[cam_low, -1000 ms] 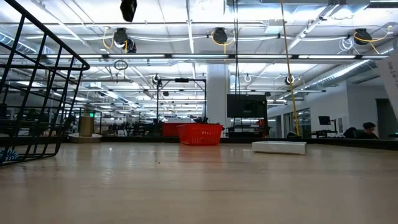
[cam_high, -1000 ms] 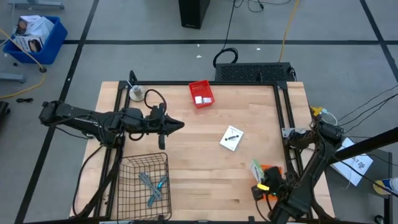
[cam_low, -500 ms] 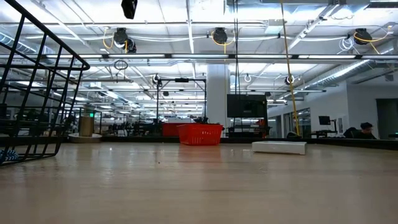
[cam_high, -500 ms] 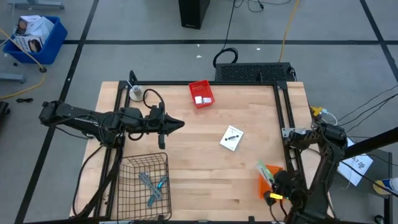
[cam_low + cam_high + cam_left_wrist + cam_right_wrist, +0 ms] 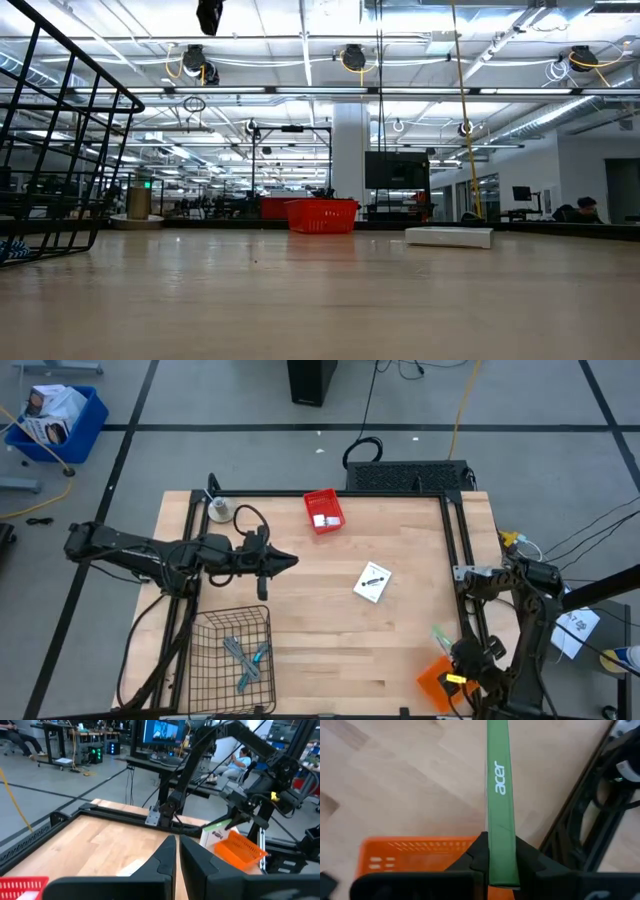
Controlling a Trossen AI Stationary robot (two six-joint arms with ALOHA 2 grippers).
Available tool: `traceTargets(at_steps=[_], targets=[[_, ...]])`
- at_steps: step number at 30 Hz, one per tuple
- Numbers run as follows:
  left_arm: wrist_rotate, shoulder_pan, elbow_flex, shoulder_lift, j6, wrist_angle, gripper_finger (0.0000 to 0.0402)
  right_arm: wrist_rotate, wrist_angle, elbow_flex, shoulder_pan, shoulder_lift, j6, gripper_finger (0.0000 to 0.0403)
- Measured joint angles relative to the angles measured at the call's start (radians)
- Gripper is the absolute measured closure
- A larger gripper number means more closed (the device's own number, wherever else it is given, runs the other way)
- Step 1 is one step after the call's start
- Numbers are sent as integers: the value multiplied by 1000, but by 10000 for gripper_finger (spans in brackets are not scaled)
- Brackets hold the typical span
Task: Pick and place items into bin
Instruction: Put the left white card reader box into the orange basket
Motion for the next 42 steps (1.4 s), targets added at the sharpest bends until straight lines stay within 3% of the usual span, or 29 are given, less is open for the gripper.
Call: traceTargets(at_steps=[6,15,18,21,27,33,42], targets=[[0,0,-1,23,-2,8,376,-14,0,-8,-6,-3,-54,369],[-1,13,0,60,11,64,376,102,1,-9,10,-93,-321,369],[-1,15,0,61,14,69,376,32,42,-9,31,-137,-418,369],[0,24,0,66,14,63,376,-50,92,-9,62,-177,-398,369],[1,50,0,65,39,42,376,-41,264,-8,119,-230,-356,369],[1,81,0,65,-34,43,376,-28,282,-8,131,-232,-414,369],[1,87,0,64,-51,43,376,-155,487,-100,131,-232,-445,369]])
